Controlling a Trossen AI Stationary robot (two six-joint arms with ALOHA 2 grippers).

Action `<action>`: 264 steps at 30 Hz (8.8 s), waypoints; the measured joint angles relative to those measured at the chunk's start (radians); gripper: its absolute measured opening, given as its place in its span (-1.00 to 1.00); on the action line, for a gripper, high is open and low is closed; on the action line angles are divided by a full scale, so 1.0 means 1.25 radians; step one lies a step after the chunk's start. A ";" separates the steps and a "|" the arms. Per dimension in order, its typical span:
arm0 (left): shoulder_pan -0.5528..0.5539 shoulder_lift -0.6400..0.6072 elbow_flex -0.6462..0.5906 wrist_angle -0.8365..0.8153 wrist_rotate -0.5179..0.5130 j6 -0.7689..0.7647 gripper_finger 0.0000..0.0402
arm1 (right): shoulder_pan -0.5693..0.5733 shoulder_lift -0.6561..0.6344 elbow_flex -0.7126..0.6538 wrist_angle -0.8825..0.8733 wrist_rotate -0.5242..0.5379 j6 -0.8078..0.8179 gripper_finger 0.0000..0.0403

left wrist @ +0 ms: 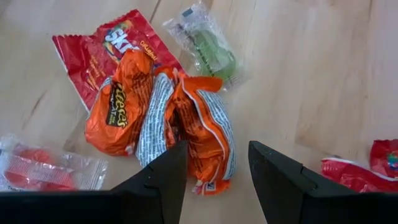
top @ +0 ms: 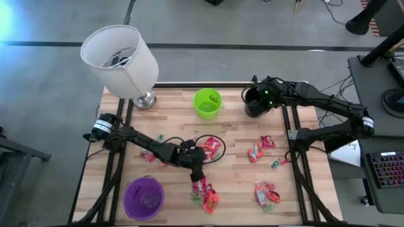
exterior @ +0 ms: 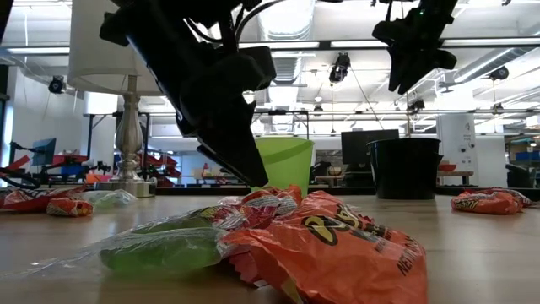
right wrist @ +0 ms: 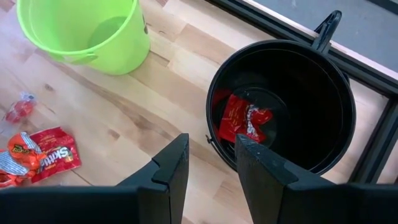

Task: Sort candy
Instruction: Put the orange chocolate into the green bucket, then put the green gummy into the violet bucket

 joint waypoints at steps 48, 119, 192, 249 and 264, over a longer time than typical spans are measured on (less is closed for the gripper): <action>0.031 0.037 -0.015 0.035 0.094 -0.040 -0.80 | 0.000 0.000 0.000 0.002 0.002 -0.016 -0.39; 0.068 0.062 -0.015 0.095 0.269 0.032 -1.00 | 0.000 0.000 0.000 0.002 0.002 -0.015 -0.39; 0.439 -0.227 -0.015 0.113 -0.030 0.046 -1.00 | 0.000 0.000 0.000 0.002 0.003 -0.003 -0.39; 0.675 -0.225 0.050 0.417 0.018 0.297 -0.55 | -0.243 0.179 -0.102 0.361 0.274 -0.238 -0.39; 0.768 -0.124 0.284 0.126 -0.036 0.246 -0.55 | -0.387 0.236 -0.100 0.628 0.095 -0.339 -0.39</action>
